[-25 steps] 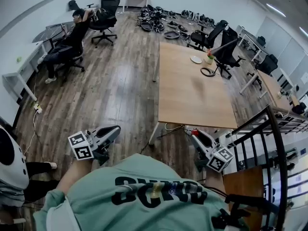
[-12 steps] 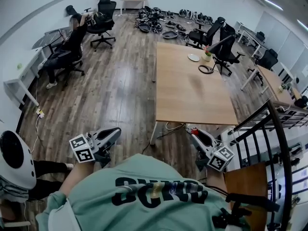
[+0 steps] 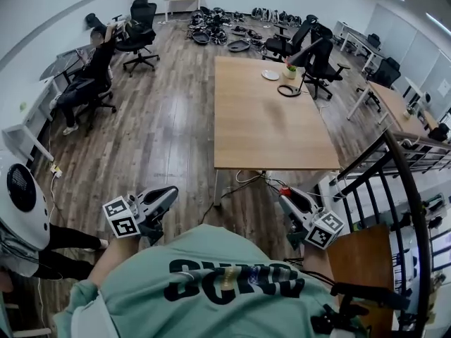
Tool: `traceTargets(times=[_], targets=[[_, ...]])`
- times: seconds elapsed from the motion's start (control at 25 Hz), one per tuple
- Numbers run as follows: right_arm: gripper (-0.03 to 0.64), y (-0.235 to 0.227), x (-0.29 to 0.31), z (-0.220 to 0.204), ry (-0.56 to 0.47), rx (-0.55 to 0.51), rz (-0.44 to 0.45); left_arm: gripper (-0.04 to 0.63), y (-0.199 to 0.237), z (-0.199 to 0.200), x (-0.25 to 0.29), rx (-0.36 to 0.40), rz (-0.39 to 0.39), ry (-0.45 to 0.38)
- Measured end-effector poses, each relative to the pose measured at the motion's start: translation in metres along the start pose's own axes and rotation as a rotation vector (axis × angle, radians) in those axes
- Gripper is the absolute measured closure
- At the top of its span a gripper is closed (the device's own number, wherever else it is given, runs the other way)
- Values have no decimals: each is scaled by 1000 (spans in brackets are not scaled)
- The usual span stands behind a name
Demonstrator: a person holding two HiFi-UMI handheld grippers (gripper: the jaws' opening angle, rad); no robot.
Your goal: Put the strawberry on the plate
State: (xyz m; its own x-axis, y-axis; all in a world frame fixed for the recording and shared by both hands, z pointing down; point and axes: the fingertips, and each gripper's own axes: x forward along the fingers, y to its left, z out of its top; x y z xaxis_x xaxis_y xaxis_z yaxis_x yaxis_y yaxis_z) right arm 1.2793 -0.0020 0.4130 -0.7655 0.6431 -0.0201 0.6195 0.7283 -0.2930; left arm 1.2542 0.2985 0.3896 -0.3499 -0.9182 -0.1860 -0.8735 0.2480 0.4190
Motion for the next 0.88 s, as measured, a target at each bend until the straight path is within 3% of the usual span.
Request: traceTargets(times=[0.4, 0.88], targets=[[468, -12, -49, -24, -3, 50, -38, 604, -27, -24, 32, -24, -32, 51], [468, -7, -1, -34, 18, 68, 19, 603, 8, -3, 11, -51, 9, 14]])
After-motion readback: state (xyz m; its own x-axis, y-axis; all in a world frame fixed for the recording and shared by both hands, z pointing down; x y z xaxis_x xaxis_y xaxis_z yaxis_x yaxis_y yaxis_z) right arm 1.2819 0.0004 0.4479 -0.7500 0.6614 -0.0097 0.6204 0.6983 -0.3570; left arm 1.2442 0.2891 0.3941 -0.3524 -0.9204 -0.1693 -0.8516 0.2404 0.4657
